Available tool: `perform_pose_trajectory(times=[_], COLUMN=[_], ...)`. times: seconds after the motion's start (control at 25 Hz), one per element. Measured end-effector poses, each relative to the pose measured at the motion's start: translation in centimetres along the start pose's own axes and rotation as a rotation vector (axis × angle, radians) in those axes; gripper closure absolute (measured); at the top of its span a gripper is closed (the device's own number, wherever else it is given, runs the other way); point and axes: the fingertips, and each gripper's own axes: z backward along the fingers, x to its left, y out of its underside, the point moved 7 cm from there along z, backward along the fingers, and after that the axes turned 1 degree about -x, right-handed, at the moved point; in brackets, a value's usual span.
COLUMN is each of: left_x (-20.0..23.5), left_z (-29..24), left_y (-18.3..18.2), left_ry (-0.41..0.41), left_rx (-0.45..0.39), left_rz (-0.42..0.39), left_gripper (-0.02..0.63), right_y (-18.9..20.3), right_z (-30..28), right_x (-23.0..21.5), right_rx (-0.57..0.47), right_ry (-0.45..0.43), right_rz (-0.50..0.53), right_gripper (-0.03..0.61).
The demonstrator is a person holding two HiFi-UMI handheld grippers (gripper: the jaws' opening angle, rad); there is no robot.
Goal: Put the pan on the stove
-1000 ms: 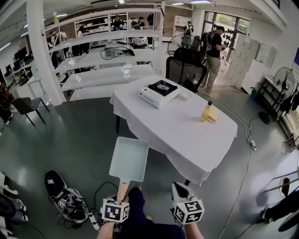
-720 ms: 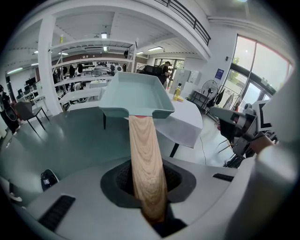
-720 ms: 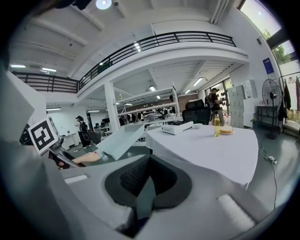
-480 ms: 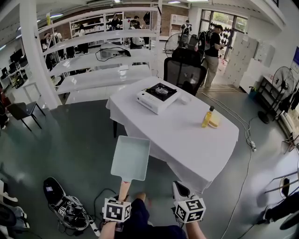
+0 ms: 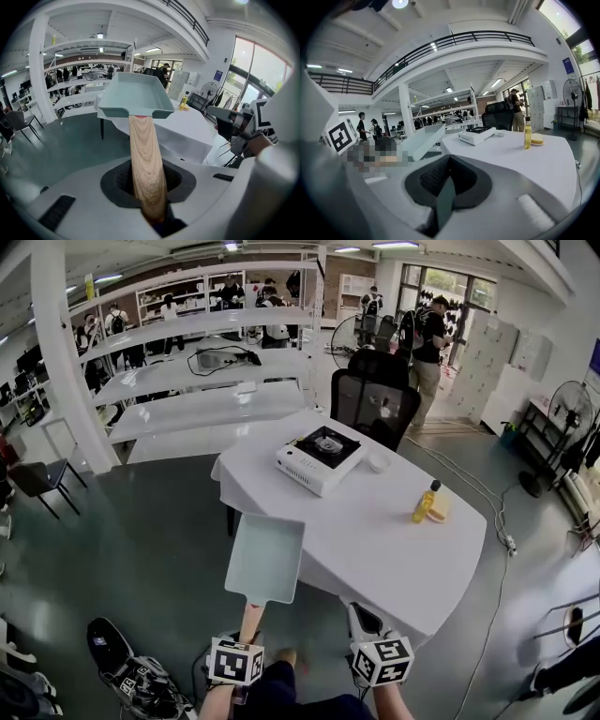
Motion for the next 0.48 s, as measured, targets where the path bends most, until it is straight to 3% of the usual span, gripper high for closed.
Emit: perform_pose_trajectory(times=[0.48], left_x=[4.3], left_z=[-5.0], left_y=[-9.0], left_ry=[0.057], left_rx=[0.007], left_rz=[-0.037], left_gripper=[0.546], right_y=[-3.4], right_z=[-8.4], right_x=[-2.2], right_rx=[0.003], right_ry=[0.054], right_rz=[-0.022], right_gripper=[0.577])
